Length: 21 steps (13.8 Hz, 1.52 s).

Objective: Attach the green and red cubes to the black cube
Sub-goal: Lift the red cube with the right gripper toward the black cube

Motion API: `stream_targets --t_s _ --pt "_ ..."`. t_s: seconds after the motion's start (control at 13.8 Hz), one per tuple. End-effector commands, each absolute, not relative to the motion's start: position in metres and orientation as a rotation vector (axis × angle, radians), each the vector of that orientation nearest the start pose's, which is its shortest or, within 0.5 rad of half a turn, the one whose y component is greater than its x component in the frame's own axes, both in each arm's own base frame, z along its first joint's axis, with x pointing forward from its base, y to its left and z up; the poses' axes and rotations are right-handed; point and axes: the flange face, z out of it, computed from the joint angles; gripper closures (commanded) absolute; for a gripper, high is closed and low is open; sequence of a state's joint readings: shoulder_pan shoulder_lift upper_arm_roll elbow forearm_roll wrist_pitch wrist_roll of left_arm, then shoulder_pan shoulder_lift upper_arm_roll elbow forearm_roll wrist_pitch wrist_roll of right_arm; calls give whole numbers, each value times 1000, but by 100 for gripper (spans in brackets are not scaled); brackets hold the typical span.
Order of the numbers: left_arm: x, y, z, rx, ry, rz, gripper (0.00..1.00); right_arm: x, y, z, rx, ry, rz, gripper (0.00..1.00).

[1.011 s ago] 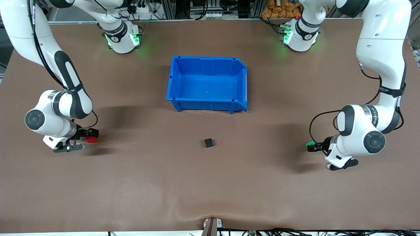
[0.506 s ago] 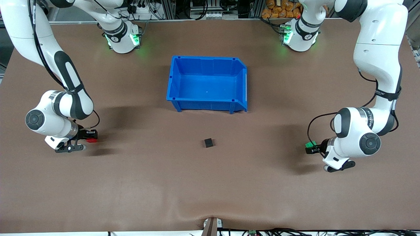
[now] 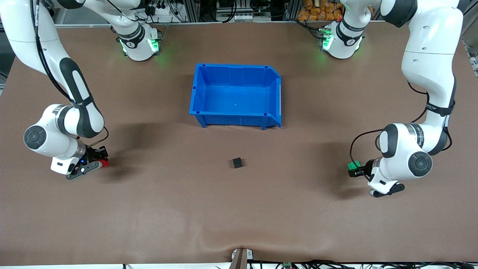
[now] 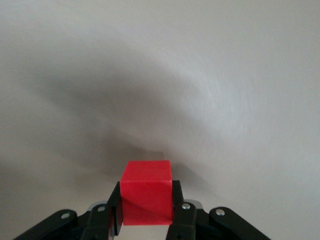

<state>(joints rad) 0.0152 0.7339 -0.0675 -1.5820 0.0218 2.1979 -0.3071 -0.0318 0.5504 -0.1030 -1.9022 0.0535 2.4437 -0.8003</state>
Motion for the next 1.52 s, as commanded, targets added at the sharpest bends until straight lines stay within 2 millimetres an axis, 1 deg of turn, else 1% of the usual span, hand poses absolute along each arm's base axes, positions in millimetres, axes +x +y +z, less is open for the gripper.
stream_targets --t_s 0.0,0.14,0.22,0.29,0.36,0.43,0.58,0.72,0.79,0.94,1.01,1.08,1.16,1.23,1.37,1.44 --pt "688 -33 198 -3111 -432 171 38 644 -51 229 -2864 -1365 -30 100" --pt "686 -32 195 -3109 -433 180 38 659 -26 248 -2751 -1615 -74 100" --pt "686 -31 195 -3109 -435 180 38 667 -22 258 -2686 -1736 -93 100" --pt "686 -32 194 -3109 -433 185 40 674 -3 267 -2615 -1859 -114 100" --pt "686 -32 194 -3108 -432 182 42 677 15 270 -2554 -1947 -122 100" --pt "684 -32 192 -3107 -431 189 43 677 31 271 -2521 -1991 -125 100" --pt "683 -33 191 -3106 -429 196 43 678 74 275 -2464 -2050 -122 100" --pt "682 -31 190 -3103 -430 203 43 684 103 270 -2431 -2060 -102 100" --pt "681 -32 189 -3103 -423 205 43 685 126 268 -2426 -2058 -90 100" --pt "680 -32 187 -3096 -415 209 43 682 186 265 -2400 -2080 -82 100" --pt "680 -31 187 -3095 -409 209 45 682 210 261 -2398 -2083 -85 100" --pt "680 -30 187 -3094 -414 209 50 680 228 253 -2390 -2091 -80 100" --pt "680 -30 187 -3094 -414 209 52 676 240 243 -2387 -2085 -67 100" --pt "680 -31 187 -3094 -412 209 57 672 257 237 -2389 -2074 -63 100" --pt "679 -32 186 -3094 -417 211 65 656 313 232 -2388 -2083 -77 100" --pt "679 -31 185 -3093 -424 213 69 652 337 226 -2396 -2078 -86 100"
